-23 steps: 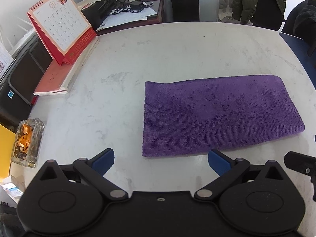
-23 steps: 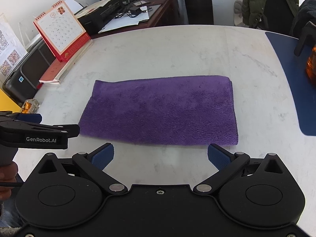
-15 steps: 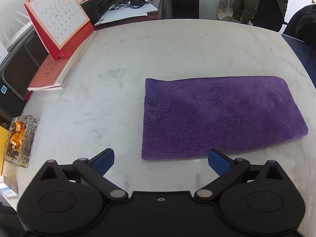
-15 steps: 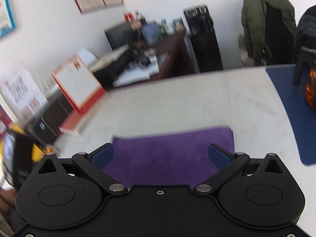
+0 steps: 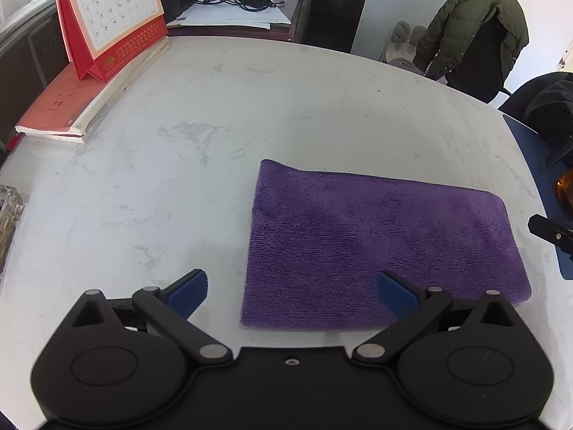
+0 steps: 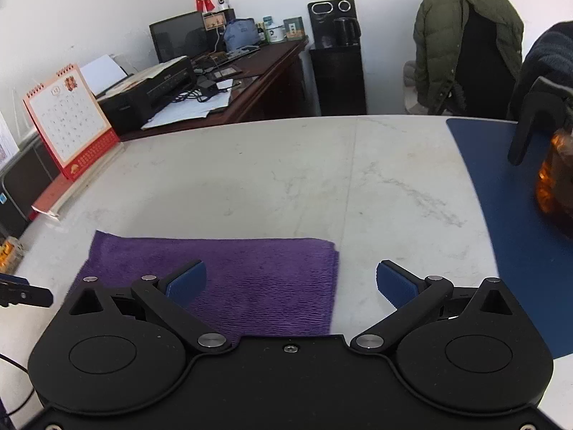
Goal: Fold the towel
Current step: 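Move both tools toward the folded purple towel on the table, then close the right gripper on the towel edge and lift it up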
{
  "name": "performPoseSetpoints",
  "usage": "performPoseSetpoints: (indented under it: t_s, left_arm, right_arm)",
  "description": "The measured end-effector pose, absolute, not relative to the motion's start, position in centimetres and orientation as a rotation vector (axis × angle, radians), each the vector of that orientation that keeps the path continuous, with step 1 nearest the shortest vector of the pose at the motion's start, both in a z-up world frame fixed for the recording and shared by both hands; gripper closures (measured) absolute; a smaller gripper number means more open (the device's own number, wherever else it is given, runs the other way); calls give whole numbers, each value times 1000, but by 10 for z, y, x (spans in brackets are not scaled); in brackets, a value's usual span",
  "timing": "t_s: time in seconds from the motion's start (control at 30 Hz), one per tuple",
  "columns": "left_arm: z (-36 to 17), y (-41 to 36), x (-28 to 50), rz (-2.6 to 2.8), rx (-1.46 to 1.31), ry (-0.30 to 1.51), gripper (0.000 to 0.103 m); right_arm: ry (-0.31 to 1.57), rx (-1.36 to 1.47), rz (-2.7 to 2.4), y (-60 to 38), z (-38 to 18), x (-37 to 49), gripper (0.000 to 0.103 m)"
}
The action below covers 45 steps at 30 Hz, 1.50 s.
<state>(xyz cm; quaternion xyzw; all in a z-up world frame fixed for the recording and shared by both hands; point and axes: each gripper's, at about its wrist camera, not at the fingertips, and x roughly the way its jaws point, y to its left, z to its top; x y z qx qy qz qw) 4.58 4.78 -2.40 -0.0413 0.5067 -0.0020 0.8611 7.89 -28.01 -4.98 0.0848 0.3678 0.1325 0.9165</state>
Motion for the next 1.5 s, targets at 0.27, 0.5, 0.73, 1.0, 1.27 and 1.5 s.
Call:
performPoseSetpoints:
  t_s: [0.27,0.5,0.73,1.0,1.27,1.5]
  left_arm:
    - [-26,18,50,-31,-55,1095,1]
    - [-36,28,58,-63,-28,1095,1]
    - [-34,28,64,-45,-27,1093,1]
    - [-30,36,59,-7,-35,1088,1]
    - [-25,37,51,18,-30,1085,1]
    - [-30,33,51,16,-25,1099,1]
  right_arm:
    - [765,129,346,-268,-64,88,0]
    - [767,106,361,-270,-77,112,15]
    - [855,129,360,-279,-94,124,46]
    - [872,153,365,-293,-95,123,85]
    - [846,149,312,-298,-95,130,85]
    - [855,167,287,-300,-101,132,79]
